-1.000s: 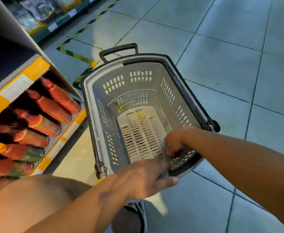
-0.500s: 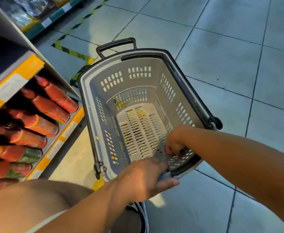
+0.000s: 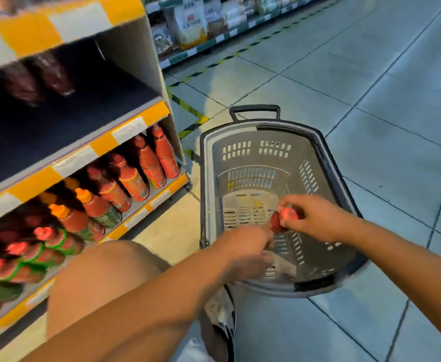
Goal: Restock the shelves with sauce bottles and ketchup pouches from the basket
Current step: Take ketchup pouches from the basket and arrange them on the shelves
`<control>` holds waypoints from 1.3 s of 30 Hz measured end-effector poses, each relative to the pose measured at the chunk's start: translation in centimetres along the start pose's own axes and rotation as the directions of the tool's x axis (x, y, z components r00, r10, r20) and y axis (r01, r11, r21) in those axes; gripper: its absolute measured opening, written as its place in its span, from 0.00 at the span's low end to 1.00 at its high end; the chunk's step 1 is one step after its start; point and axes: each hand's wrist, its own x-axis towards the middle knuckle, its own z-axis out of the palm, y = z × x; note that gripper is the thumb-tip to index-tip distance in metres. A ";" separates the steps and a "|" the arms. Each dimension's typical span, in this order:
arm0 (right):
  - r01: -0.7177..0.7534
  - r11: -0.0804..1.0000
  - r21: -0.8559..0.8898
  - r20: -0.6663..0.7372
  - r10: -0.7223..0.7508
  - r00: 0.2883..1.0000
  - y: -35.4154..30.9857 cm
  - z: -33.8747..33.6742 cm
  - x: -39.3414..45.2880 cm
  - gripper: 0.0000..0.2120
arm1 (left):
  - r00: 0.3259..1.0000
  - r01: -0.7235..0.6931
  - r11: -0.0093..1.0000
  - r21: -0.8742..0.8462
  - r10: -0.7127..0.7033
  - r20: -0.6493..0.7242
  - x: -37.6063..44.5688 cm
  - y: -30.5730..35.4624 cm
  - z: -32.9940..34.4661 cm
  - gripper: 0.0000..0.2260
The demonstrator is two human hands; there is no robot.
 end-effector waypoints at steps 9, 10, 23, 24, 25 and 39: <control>0.429 0.871 0.239 -0.429 -0.301 0.852 -19.6 -5.7 -1.4 0.04 | 0.830 0.013 0.967 -0.254 -0.153 -0.537 -11.1 -5.1 -9.1 0.33; 0.468 0.841 0.272 -0.429 -0.329 0.841 -22.2 -5.5 -1.4 0.04 | 0.804 0.000 0.968 -0.252 -0.150 -0.576 -13.0 -5.4 -9.7 0.32; 0.730 0.574 0.371 -0.276 -0.682 0.677 -51.0 4.8 -0.1 0.19 | 0.320 0.056 0.900 -0.431 -0.425 -0.847 -39.6 -11.5 -9.6 0.20; 0.741 0.560 0.371 -0.244 -0.711 0.659 -52.9 5.8 -0.2 0.18 | 0.286 0.079 0.898 -0.433 -0.436 -0.853 -41.5 -12.2 -9.4 0.20; 0.753 0.540 0.375 -0.216 -0.739 0.638 -54.8 6.8 -0.2 0.16 | 0.247 0.103 0.893 -0.439 -0.450 -0.858 -43.4 -13.1 -9.1 0.20; 0.831 0.544 -0.117 0.263 -0.790 0.554 -68.5 25.3 9.4 0.27 | -0.382 -0.024 0.600 -0.799 -0.744 -0.548 -60.1 -24.3 3.4 0.19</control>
